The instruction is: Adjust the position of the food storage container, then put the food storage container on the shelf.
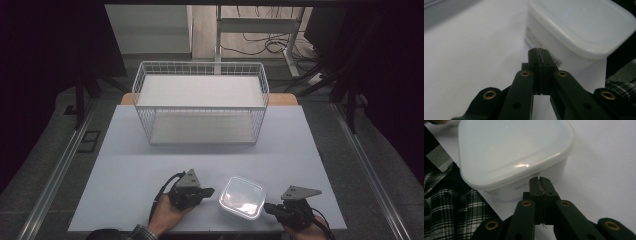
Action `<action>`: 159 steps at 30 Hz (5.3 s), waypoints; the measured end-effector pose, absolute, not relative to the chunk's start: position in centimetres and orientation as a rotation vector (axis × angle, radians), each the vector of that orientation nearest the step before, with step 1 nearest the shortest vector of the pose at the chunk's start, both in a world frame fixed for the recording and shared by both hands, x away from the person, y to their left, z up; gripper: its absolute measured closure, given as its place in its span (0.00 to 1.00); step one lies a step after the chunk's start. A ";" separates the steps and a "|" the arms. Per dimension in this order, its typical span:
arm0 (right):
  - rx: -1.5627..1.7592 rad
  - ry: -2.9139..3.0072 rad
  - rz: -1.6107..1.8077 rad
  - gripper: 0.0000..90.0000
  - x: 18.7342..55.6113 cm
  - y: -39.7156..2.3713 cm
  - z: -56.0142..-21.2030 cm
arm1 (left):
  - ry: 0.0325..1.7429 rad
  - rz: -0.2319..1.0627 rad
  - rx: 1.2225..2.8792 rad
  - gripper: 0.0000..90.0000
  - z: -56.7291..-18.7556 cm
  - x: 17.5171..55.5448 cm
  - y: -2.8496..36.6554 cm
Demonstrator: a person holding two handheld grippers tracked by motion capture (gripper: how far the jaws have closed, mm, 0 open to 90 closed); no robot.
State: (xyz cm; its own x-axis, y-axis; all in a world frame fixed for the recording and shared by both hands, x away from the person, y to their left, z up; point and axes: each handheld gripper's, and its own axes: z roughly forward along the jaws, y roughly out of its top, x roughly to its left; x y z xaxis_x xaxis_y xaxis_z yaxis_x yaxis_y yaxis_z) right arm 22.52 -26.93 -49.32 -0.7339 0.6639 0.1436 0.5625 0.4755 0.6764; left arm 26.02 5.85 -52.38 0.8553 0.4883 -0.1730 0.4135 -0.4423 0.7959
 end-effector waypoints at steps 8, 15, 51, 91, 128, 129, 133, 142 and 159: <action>1.074 2.575 1.098 1.00 23.5 -25.6 -49.7 | 0.738 0.125 2.098 1.00 -52.1 25.9 6.3; 1.015 2.596 1.103 1.00 25.4 -23.5 -49.8 | 0.839 0.151 2.084 1.00 -52.0 25.5 8.2; 0.852 2.522 1.209 0.22 29.7 -21.7 -49.7 | 0.989 0.254 1.998 0.17 -51.9 25.1 16.9; 0.852 2.651 1.303 0.00 30.0 -16.3 -48.9 | 0.878 0.109 1.984 0.02 -51.3 27.6 12.1; 1.111 2.476 1.435 0.88 27.1 -17.7 -47.6 | 1.009 0.139 1.858 0.87 -50.2 23.9 14.2; 1.107 2.468 1.441 0.88 27.2 -17.7 -47.5 | 1.008 0.144 1.853 0.87 -50.1 24.0 14.2; 1.076 2.451 1.454 0.88 27.6 -17.7 -47.2 | 1.003 0.164 1.841 0.87 -49.7 24.2 14.2; 1.026 2.427 1.473 0.88 29.3 -17.8 -46.6 | 0.985 0.216 1.840 0.87 -48.6 25.8 14.1; 1.029 2.393 1.471 0.87 34.5 -16.1 -46.1 | 1.018 0.261 1.799 0.87 -47.6 31.0 15.3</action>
State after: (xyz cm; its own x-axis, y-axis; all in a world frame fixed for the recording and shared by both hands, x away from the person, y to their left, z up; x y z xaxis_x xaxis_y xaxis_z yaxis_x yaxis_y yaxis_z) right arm 34.47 -16.11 -46.12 -0.7534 0.6207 0.2172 0.4741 0.2838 0.8335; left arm 30.97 15.32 -47.55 0.6207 0.7382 -0.2642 0.5196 -0.1349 0.8437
